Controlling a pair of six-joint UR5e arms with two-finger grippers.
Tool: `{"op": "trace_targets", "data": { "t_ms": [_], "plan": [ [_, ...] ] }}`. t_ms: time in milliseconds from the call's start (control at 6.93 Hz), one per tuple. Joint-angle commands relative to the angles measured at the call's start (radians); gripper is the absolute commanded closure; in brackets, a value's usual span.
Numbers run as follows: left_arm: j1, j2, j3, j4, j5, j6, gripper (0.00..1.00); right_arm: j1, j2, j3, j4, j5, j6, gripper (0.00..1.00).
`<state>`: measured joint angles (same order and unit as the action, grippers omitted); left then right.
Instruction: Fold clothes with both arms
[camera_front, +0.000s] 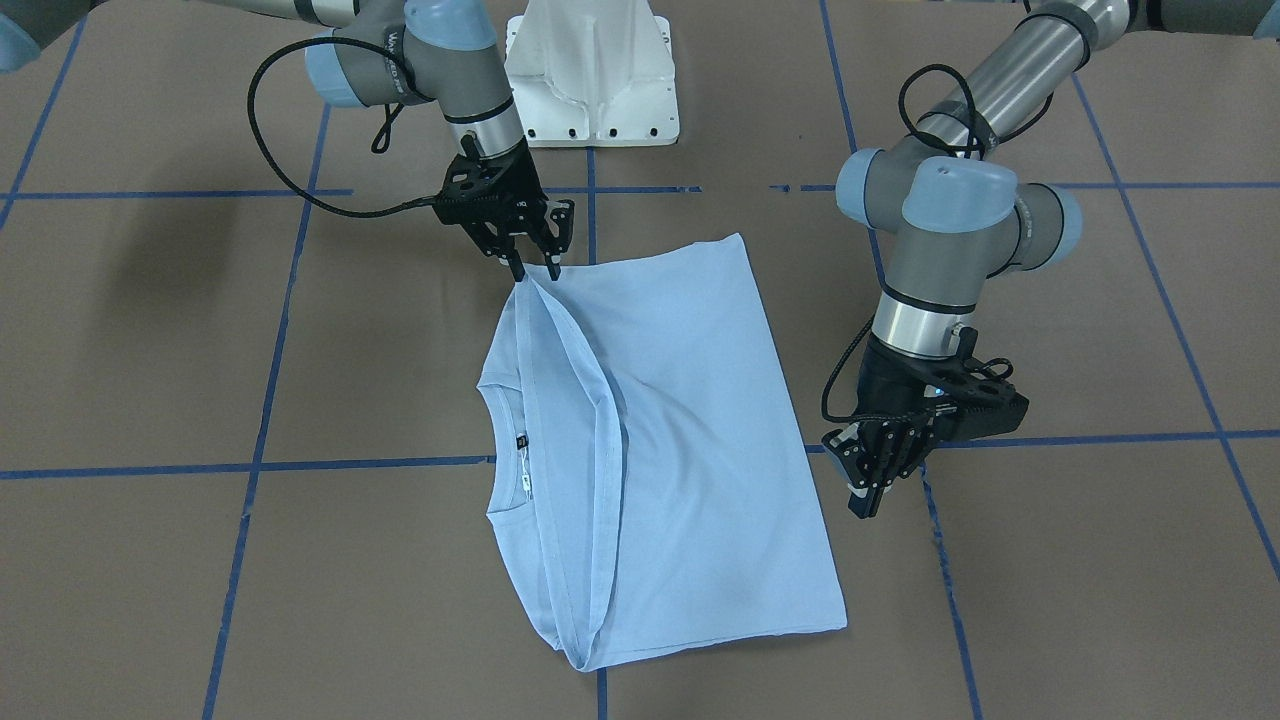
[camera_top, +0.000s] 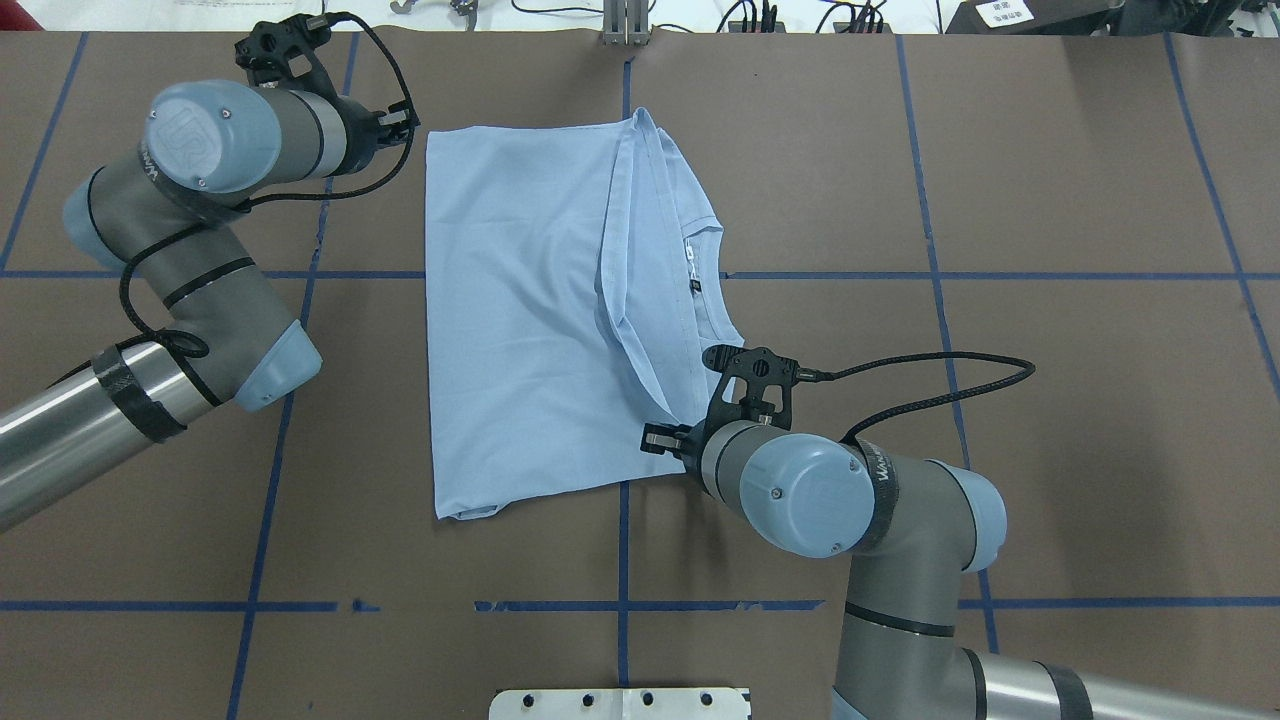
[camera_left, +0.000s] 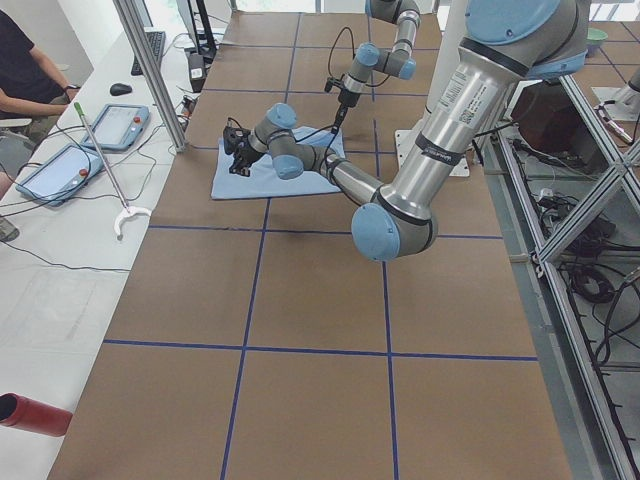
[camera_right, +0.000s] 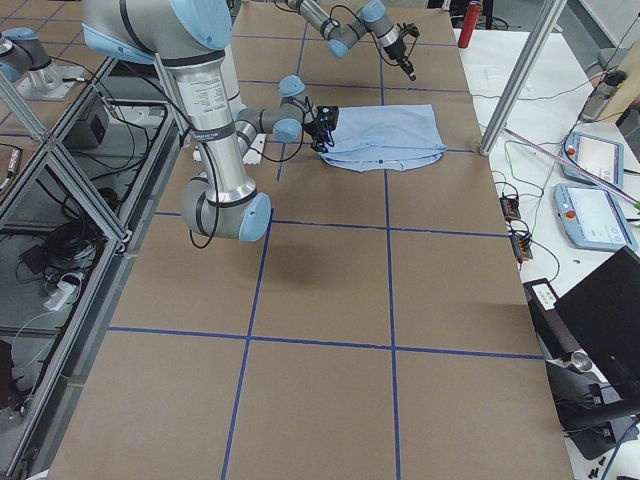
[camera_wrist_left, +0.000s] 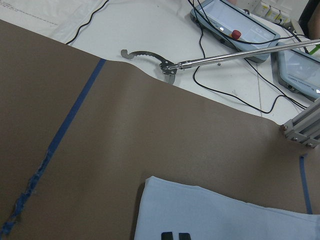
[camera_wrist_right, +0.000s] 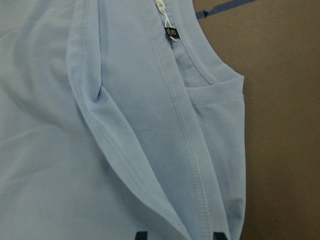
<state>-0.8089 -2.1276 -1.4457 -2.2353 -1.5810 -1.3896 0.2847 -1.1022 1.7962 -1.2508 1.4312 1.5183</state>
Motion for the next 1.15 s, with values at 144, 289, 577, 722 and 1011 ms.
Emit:
{"op": "trace_targets", "data": {
  "t_ms": [144, 289, 577, 722, 1011],
  "plan": [
    [0.008, 0.001, 0.002, 0.000, 0.001, -0.015, 0.83, 0.002, 0.001, -0.026, -0.001, -0.021, -0.150, 0.59],
    [0.010, 0.001, 0.005, 0.000, 0.001, -0.016, 0.83, 0.017, 0.001, -0.029, 0.004, -0.021, -0.177, 0.61],
    [0.016, 0.001, 0.010, 0.000, 0.001, -0.029, 0.83, 0.027, 0.013, -0.035, 0.005, -0.021, -0.198, 0.61],
    [0.019, 0.001, 0.010, 0.000, 0.001, -0.029, 0.83, 0.027, 0.021, -0.046, 0.005, -0.021, -0.196, 0.62],
    [0.022, 0.001, 0.010, 0.000, 0.001, -0.035, 0.83, 0.016, 0.037, -0.072, 0.010, -0.018, -0.190, 1.00]
  ]
}}
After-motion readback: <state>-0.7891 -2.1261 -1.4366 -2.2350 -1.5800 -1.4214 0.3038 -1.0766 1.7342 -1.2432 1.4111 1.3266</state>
